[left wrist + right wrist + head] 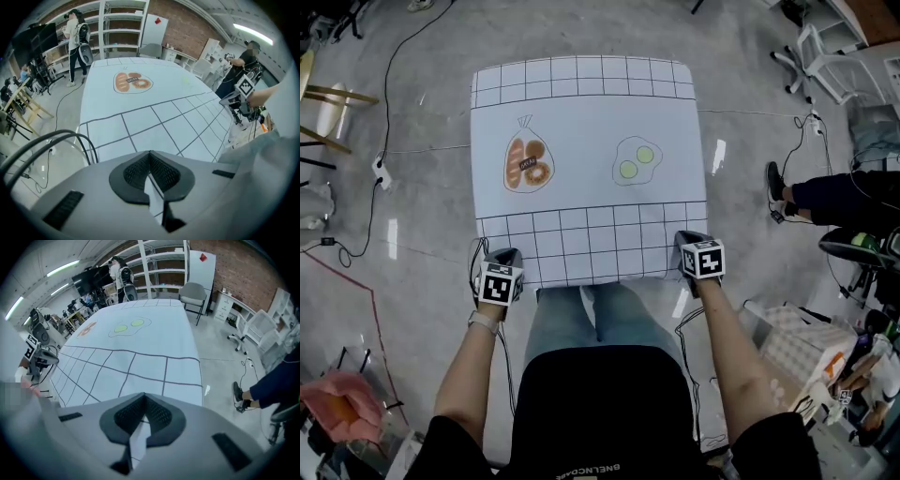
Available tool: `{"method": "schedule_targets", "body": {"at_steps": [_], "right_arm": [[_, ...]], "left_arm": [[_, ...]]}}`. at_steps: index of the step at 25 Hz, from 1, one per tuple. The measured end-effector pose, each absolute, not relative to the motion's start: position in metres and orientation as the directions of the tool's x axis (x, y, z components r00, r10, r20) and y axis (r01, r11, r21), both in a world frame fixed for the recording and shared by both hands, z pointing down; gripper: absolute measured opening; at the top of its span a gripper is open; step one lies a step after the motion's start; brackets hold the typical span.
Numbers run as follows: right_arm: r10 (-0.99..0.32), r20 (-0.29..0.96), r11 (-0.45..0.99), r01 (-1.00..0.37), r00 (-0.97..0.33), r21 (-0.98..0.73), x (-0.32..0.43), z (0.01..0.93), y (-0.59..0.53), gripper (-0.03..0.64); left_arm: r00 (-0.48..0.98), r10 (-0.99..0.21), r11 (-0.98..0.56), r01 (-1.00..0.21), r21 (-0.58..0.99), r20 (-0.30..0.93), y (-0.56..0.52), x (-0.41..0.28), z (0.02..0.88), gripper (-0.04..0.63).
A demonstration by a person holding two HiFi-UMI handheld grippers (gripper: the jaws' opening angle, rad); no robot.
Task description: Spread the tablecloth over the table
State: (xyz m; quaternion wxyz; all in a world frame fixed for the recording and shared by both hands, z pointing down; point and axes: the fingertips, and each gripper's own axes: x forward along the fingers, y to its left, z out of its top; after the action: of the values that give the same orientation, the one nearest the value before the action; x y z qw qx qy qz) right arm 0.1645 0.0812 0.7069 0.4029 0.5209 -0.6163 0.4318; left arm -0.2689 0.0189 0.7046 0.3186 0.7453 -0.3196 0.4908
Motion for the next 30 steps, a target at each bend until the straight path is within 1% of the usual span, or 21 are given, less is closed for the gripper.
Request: {"method": "schedule_targets", "body": {"at_steps": [2, 4, 7, 9, 12, 17, 19, 21, 24, 25, 27, 28, 30], "right_arm": [[-0.329, 0.932, 0.062, -0.989, -0.151, -0.138, 0.173, 0.703, 0.083, 0.011], [-0.392, 0.907, 0.012, -0.987, -0.153, -0.161, 0.183, 0.692, 0.087, 0.012], [-0.451, 0.880, -0.054, -0.980, -0.147, -0.192, 0.187, 0.676, 0.106, 0.022], [-0.467, 0.873, -0.087, -0.976, -0.139, -0.202, 0.195, 0.672, 0.127, 0.096], [-0.465, 0.876, -0.152, -0.964, -0.126, -0.219, 0.203, 0.680, 0.166, 0.174], [-0.403, 0.896, -0.201, -0.937, -0.187, -0.287, 0.194, 0.724, 0.228, 0.232], [-0.383, 0.897, -0.204, -0.926, -0.222, -0.316, 0.187, 0.745, 0.242, 0.260], [-0.381, 0.893, -0.202, -0.921, -0.240, -0.334, 0.182, 0.762, 0.244, 0.270], [-0.418, 0.869, -0.225, -0.897, -0.265, -0.381, 0.175, 0.778, 0.233, 0.265], [-0.425, 0.859, -0.226, -0.885, -0.286, -0.406, 0.173, 0.779, 0.229, 0.228], [-0.418, 0.851, -0.207, -0.878, -0.319, -0.431, 0.170, 0.779, 0.227, 0.076], [-0.410, 0.851, -0.196, -0.880, -0.327, -0.433, 0.169, 0.778, 0.229, 0.033], [-0.402, 0.848, -0.207, -0.868, -0.345, -0.452, 0.168, 0.777, 0.236, 0.021]], "left_arm": [[0.287, -0.129, -0.601, -0.784, 0.156, 0.949, 0.026, -0.262, 0.706, 0.012], [0.270, -0.103, -0.616, -0.773, 0.152, 0.957, 0.032, -0.257, 0.703, 0.012], [0.281, -0.122, -0.620, -0.771, 0.149, 0.952, 0.035, -0.255, 0.692, 0.012], [0.282, -0.131, -0.631, -0.763, 0.140, 0.951, 0.037, -0.246, 0.685, 0.012], [0.281, -0.114, -0.657, -0.741, 0.140, 0.953, 0.039, -0.229, 0.680, 0.012], [0.289, -0.097, -0.668, -0.729, 0.153, 0.952, 0.049, -0.199, 0.668, 0.012], [0.290, -0.099, -0.677, -0.720, 0.149, 0.952, 0.051, -0.183, 0.663, 0.012], [0.288, -0.099, -0.690, -0.710, 0.143, 0.952, 0.054, -0.169, 0.659, 0.012], [0.274, -0.095, -0.714, -0.688, 0.126, 0.957, 0.060, -0.160, 0.652, 0.012], [0.270, -0.094, -0.721, -0.682, 0.121, 0.958, 0.062, -0.157, 0.651, 0.013], [0.268, -0.092, -0.730, -0.673, 0.118, 0.959, 0.066, -0.151, 0.651, 0.012], [0.268, -0.092, -0.731, -0.672, 0.117, 0.959, 0.067, -0.149, 0.651, 0.012], [0.268, -0.095, -0.728, -0.676, 0.116, 0.959, 0.068, -0.146, 0.649, 0.012]]}}
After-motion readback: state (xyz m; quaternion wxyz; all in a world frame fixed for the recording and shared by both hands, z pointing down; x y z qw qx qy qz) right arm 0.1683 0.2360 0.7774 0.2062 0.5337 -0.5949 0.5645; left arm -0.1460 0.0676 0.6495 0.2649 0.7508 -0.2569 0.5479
